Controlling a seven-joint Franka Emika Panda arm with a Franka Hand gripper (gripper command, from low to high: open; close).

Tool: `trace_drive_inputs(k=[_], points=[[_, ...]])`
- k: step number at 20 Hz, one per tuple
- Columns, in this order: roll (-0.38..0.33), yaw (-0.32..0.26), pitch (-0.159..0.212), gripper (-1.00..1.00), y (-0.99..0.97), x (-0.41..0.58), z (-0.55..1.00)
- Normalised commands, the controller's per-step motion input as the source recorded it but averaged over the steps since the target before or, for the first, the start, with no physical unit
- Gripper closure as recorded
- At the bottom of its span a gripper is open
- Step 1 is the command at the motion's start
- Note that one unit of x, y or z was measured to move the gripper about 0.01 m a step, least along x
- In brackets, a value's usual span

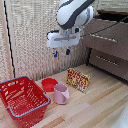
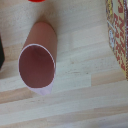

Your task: Transport the gripper mindfully toward the orange-red bowl and clasp it to elevate with ease. Ensure your robot's arm aligns efficiently with the top drawer's opening. Carefully slide the orange-red bowl into the designated spot with precision. After confirmation, withdraw the gripper gently. Close the drawer smoothly by transitioning the gripper to its handle.

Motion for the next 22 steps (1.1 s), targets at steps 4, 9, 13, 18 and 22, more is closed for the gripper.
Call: trace_drive_inputs(k=[4,9,13,18,22], points=[[0.001,-0.051,0.0,-1.0,-0.03,0.482,-0.04],[0.0,-0.036,0.019,-1.0,-0.04,0.465,-0.19],[0.0,-0.034,0.051,-1.0,0.0,0.418,-0.2],[-0.003,-0.012,0.066,-1.0,0.01,0.311,-0.27],[-0.025,-0.006,0.046,-1.0,0.07,0.289,-0.27]])
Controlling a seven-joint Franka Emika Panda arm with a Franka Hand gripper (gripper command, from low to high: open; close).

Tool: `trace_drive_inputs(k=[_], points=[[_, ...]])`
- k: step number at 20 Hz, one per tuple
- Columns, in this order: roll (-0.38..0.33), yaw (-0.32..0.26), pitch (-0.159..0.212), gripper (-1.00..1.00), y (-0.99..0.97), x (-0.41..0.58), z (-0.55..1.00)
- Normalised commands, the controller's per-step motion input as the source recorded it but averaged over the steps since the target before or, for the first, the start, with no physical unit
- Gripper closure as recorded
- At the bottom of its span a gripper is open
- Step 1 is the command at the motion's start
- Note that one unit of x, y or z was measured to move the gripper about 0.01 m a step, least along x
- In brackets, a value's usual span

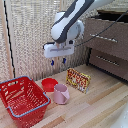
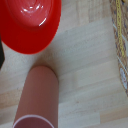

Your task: Transport the gripper mindfully toward the orange-red bowl and clasp it to elevate with ease. Ensure your robot's arm aligns efficiently with the top drawer's opening. Carefully slide the orange-red bowl into the designated spot with precision. After confirmation, withdraw the gripper gently. Close the drawer smoothly by transitioning the gripper to its handle.

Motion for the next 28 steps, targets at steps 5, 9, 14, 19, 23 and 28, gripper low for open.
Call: trace_drive_inputs(k=[5,9,14,19,23,28], points=[[-0.039,-0.003,0.031,-1.0,0.08,0.243,-0.29],[-0.049,0.0,0.009,-1.0,0.14,0.188,-0.27],[-0.042,-0.027,0.0,-1.0,0.2,0.079,-0.29],[-0.06,-0.039,0.007,-1.0,0.23,0.019,-0.3],[-0.091,-0.003,0.016,-1.0,0.11,0.026,-0.29],[-0.065,0.0,-0.011,-1.0,0.11,0.003,-0.3]])
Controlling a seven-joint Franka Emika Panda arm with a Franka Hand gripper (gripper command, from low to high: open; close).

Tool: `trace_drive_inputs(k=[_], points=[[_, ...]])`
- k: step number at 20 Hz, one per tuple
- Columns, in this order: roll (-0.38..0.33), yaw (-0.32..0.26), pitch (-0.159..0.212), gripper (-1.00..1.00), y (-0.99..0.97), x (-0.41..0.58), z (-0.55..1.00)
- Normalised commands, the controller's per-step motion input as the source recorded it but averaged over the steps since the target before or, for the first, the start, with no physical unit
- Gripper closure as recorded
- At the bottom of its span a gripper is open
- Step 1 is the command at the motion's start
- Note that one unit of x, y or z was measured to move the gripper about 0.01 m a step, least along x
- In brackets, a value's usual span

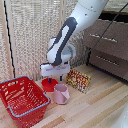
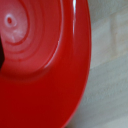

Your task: Transport the gripper mindfully toward the orange-red bowl and clasp it to elevate with ease. Ensure your robot's arm aligns efficiently with the top drawer's opening. Carefully slide the orange-red bowl into the designated spot with precision. After confirmation, withdraw the gripper gently. Close the drawer smoothly by transitioning the gripper to its handle.

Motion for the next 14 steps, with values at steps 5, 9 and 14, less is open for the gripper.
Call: trace_drive_inputs(k=[5,9,14], points=[[-0.059,0.0,-0.067,-1.0,0.19,0.0,-0.3],[-0.095,0.0,-0.018,1.0,0.25,0.001,-0.2],[-0.041,0.0,0.0,1.0,0.15,0.0,-0.05]])
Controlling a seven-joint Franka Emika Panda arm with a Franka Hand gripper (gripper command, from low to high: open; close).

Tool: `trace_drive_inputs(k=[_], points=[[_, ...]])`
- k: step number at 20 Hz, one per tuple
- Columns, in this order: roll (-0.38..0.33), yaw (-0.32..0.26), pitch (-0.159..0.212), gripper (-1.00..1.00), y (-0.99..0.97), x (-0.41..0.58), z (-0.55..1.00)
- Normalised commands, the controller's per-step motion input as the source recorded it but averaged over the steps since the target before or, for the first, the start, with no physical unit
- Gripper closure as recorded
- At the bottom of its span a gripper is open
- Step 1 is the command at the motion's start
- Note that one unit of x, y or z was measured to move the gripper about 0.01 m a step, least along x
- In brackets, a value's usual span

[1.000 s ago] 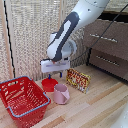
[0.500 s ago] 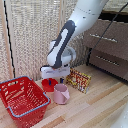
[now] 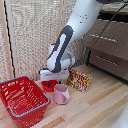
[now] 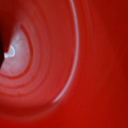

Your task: Transport the gripper mindfully toward the orange-red bowl and clasp it to elevate with ease. Ensure your robot's arm aligns efficiently with the top drawer's opening. Carefully slide the orange-red bowl into the designated spot with precision. After confirmation, withdraw the gripper gently. Close the drawer smoothly by transitioning the gripper to its handle.

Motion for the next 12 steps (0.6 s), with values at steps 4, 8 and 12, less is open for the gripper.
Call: trace_drive_inputs(k=[4,8,12], points=[[-0.005,0.001,0.0,1.0,0.07,0.003,0.0],[0.0,0.001,0.0,1.0,0.07,0.024,0.0],[0.0,0.001,-0.001,1.0,0.01,0.067,0.05]])
